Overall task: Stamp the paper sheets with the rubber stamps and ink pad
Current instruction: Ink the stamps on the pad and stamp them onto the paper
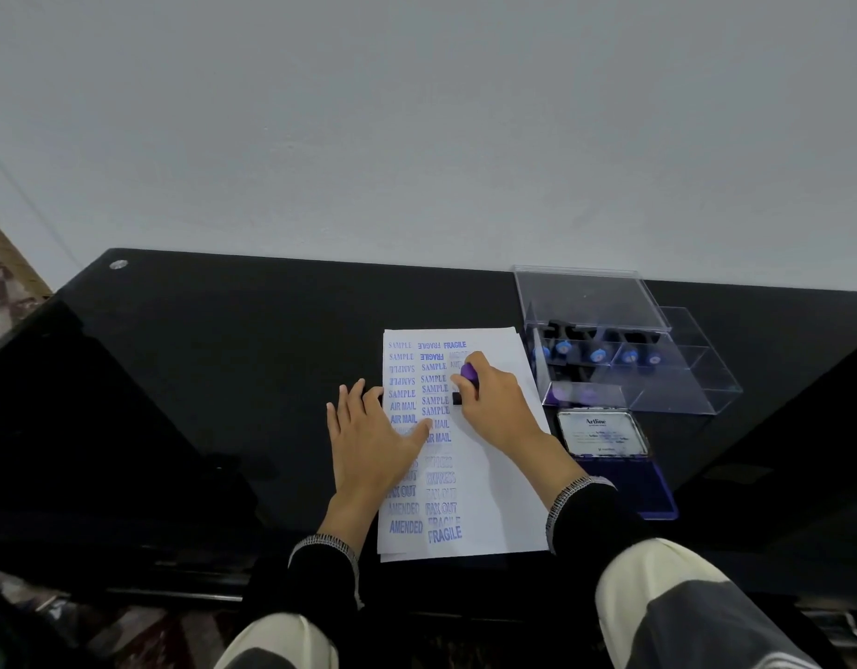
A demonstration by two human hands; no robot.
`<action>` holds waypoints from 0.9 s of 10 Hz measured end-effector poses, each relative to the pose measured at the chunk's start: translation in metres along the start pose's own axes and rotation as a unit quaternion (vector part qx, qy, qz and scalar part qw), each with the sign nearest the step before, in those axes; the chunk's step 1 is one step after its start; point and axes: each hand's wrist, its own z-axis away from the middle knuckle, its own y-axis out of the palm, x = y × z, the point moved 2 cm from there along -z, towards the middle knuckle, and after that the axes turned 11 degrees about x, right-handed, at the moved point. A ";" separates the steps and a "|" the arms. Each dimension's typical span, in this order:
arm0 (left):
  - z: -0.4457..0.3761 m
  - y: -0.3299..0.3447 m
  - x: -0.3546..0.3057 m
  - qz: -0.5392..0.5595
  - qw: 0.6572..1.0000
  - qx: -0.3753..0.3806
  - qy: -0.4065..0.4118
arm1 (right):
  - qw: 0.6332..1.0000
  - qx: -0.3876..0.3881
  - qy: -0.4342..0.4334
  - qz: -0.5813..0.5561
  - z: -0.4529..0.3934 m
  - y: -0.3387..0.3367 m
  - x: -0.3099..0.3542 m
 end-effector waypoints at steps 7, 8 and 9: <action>0.000 0.000 0.000 0.003 1.000 0.001 0.002 | 1.000 -0.004 -0.006 -0.009 0.000 0.002 -0.001; 0.000 0.000 0.000 0.002 1.000 0.001 0.002 | 1.000 -0.019 -0.014 -0.020 0.003 0.004 -0.002; 0.000 0.000 0.000 0.002 1.000 0.004 0.001 | 0.999 -0.025 -0.016 -0.029 0.004 0.005 -0.004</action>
